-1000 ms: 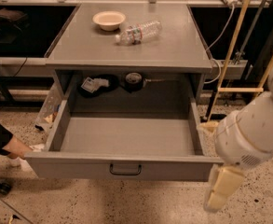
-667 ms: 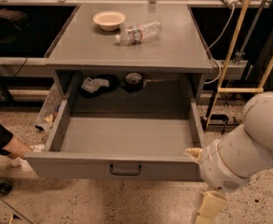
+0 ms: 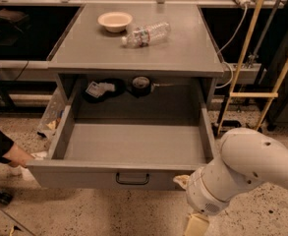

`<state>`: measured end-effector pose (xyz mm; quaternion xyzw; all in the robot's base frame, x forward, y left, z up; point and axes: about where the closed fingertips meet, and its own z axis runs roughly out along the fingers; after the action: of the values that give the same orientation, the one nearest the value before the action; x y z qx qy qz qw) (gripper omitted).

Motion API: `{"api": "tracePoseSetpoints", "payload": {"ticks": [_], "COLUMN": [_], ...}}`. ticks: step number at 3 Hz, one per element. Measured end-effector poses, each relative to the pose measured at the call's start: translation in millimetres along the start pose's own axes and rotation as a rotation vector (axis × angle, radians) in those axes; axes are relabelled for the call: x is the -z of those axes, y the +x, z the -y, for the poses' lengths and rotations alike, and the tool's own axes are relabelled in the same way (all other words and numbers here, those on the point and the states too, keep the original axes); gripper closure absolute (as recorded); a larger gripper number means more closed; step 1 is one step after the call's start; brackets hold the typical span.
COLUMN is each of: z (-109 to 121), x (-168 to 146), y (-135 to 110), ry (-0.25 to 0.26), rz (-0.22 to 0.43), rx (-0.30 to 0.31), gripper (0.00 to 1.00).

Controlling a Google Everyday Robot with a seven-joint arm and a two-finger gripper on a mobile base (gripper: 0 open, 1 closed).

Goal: Close top drawer

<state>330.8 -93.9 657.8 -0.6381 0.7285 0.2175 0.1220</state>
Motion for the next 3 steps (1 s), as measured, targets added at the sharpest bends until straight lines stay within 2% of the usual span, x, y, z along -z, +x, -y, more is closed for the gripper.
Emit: {"api": "tracePoseSetpoints", "payload": {"ticks": [1, 2, 3], "z": [34.5, 49.5, 74.8], "x": [-25.2, -30.8, -28.1], "y": [-3.4, -5.0, -6.2], "ry": [0.006, 0.016, 0.048], "rz": [-0.02, -0.032, -0.025], "rx": [-0.062, -0.091, -0.175], "gripper": [0.0, 0.0, 0.0]}}
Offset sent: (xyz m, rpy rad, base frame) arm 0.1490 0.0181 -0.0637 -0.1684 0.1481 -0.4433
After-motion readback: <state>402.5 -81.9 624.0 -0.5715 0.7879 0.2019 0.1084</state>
